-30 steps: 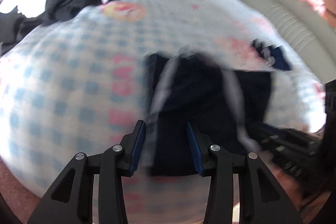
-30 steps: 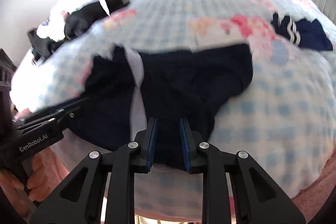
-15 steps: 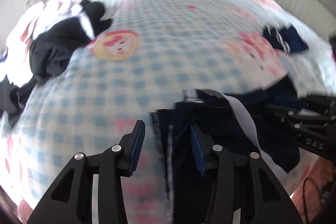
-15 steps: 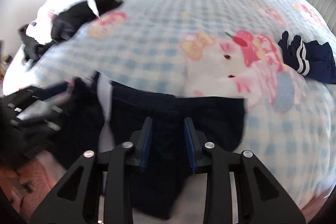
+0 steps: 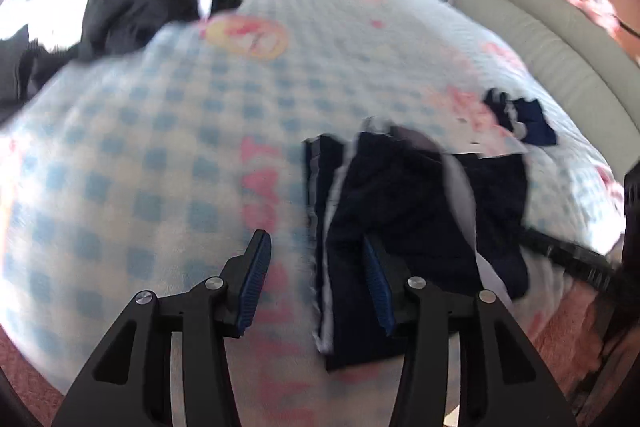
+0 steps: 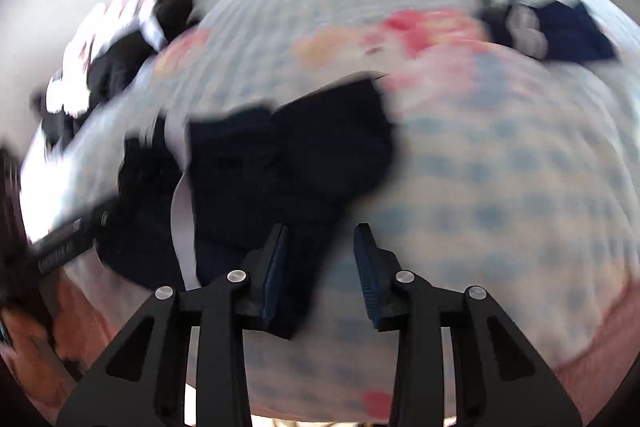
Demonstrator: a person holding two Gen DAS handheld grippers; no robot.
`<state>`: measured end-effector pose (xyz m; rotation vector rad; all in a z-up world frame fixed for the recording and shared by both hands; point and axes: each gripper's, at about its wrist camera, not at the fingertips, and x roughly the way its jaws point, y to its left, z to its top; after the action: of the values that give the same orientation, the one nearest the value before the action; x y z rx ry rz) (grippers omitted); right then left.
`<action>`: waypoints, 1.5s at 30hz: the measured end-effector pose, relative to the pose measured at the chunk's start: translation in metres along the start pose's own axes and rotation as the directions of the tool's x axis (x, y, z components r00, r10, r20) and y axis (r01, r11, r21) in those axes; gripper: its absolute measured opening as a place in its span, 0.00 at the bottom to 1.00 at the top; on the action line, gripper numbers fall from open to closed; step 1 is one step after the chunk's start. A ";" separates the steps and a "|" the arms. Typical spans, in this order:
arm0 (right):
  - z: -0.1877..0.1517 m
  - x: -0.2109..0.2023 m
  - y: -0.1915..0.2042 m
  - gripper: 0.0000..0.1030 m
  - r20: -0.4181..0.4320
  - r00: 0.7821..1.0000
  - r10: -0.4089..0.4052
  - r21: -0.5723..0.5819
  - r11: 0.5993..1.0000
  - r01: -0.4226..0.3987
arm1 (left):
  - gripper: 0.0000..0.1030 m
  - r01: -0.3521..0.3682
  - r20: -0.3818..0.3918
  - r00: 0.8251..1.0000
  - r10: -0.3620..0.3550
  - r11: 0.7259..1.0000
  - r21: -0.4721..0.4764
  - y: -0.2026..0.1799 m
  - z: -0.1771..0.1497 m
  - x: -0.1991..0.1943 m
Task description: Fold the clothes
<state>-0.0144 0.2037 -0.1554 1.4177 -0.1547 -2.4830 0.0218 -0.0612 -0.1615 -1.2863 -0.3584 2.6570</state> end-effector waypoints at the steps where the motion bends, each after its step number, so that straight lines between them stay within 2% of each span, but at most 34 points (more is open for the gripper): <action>1: -0.001 -0.009 -0.005 0.40 0.029 0.999 0.013 0.023 1.000 -0.014 | 0.48 0.040 0.002 0.999 -0.040 0.999 0.013 -0.006 -0.002 -0.002; 2: -0.003 -0.011 -0.005 0.43 0.029 0.999 0.038 0.026 0.999 -0.039 | 0.48 0.063 -0.003 0.998 -0.063 0.998 0.019 -0.010 -0.004 0.000; 3: -0.005 -0.010 -0.002 0.43 0.013 0.997 0.069 0.017 0.997 -0.070 | 0.48 0.052 -0.008 0.999 -0.052 0.998 0.024 -0.014 -0.005 0.003; 4: -0.009 -0.004 0.002 0.43 -0.021 0.996 0.088 -0.002 0.996 -0.088 | 0.48 0.008 -0.016 1.000 -0.008 1.000 0.019 -0.014 -0.004 0.007; 5: -0.012 0.004 0.006 0.41 -0.057 0.996 0.071 -0.022 0.997 -0.072 | 0.48 -0.043 -0.028 0.999 0.043 0.999 0.007 -0.011 -0.004 0.012; 6: -0.015 0.010 0.006 0.40 -0.079 0.997 0.028 -0.031 0.999 -0.030 | 0.47 -0.054 -0.032 0.998 0.053 0.998 -0.017 -0.007 -0.004 0.013; 10: -0.021 -0.001 0.020 0.38 -0.013 0.988 -0.154 -0.083 0.985 0.153 | 0.46 0.048 -0.012 0.999 -0.050 0.989 -0.139 0.018 -0.004 0.001; 13: -0.021 -0.006 0.031 0.39 0.031 0.992 -0.125 -0.113 0.985 0.128 | 0.48 0.039 -0.031 0.998 -0.045 0.986 -0.163 0.023 -0.010 0.004; 15: -0.022 -0.003 0.036 0.39 0.010 0.995 -0.102 -0.135 0.986 0.102 | 0.48 -0.022 -0.053 0.999 0.014 0.988 -0.152 0.024 -0.011 0.008; 18: -0.023 0.000 0.026 0.39 -0.018 0.987 -0.158 -0.102 0.983 0.155 | 0.47 -0.094 0.001 0.995 0.095 0.987 -0.134 0.025 -0.004 -0.001; 19: -0.020 -0.005 0.020 0.39 -0.012 0.986 -0.166 -0.077 0.983 0.165 | 0.47 -0.085 0.020 0.996 0.088 0.987 -0.137 0.026 -0.002 -0.003; 20: -0.016 -0.010 0.016 0.41 -0.002 0.985 -0.171 -0.055 0.984 0.171 | 0.47 -0.046 0.035 0.998 0.051 0.988 -0.146 0.027 0.001 -0.005; 22: -0.009 -0.015 0.017 0.43 0.009 0.992 -0.124 -0.051 0.991 0.125 | 0.49 0.065 0.043 0.997 -0.057 0.980 -0.190 0.031 0.003 -0.001; 24: -0.001 -0.009 0.017 0.50 -0.016 0.999 -0.043 -0.041 0.998 0.043 | 0.51 0.167 0.017 0.986 -0.168 0.960 -0.223 0.030 0.001 0.012; 26: 0.003 0.004 0.014 0.53 -0.064 0.998 0.022 -0.008 1.000 -0.022 | 0.51 0.149 -0.030 0.987 -0.159 0.966 -0.210 0.024 -0.002 0.026; 29: -0.003 0.024 0.004 0.51 -0.111 0.994 0.021 0.029 0.999 -0.018 | 0.45 0.066 -0.065 0.995 -0.078 0.982 -0.174 0.021 -0.006 0.037; 30: -0.007 0.021 0.002 0.46 -0.102 0.995 0.005 0.026 1.000 -0.003 | 0.45 0.050 -0.048 0.997 -0.060 0.982 -0.182 0.024 -0.005 0.033; 33: -0.012 0.001 -0.002 0.46 -0.038 0.996 -0.082 0.014 0.997 0.082 | 0.46 0.018 0.000 1.000 -0.019 0.978 -0.208 0.034 -0.003 0.022; 34: -0.011 -0.008 -0.003 0.46 -0.004 0.995 -0.098 0.016 0.995 0.098 | 0.46 0.027 0.013 1.000 -0.025 0.976 -0.217 0.038 -0.002 0.019; 36: -0.010 -0.018 -0.007 0.51 0.035 0.998 -0.054 0.035 0.998 0.053 | 0.46 0.083 0.022 0.997 -0.080 0.964 -0.251 0.045 -0.002 0.016; 38: -0.009 -0.015 -0.010 0.54 0.019 0.999 0.030 0.049 0.998 -0.031 | 0.48 0.149 0.022 0.989 -0.148 0.954 -0.261 0.042 0.000 0.021; 40: -0.011 0.001 -0.008 0.54 -0.035 0.994 0.107 0.067 0.992 -0.104 | 0.50 0.196 0.003 0.979 -0.202 0.948 -0.251 0.034 0.002 0.026; 42: -0.017 0.015 -0.010 0.55 -0.067 0.981 0.179 0.114 0.979 -0.171 | 0.50 0.219 -0.028 0.972 -0.233 0.942 -0.254 0.030 0.001 0.035; 45: -0.017 0.018 -0.016 0.55 -0.059 0.973 0.223 0.152 0.965 -0.212 | 0.50 0.224 -0.045 0.969 -0.244 0.939 -0.262 0.030 -0.001 0.042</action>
<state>-0.0109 0.2142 -0.1827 1.4612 -0.4582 -2.2754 -0.0044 -0.0792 -0.2016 -1.3160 -0.8125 2.4123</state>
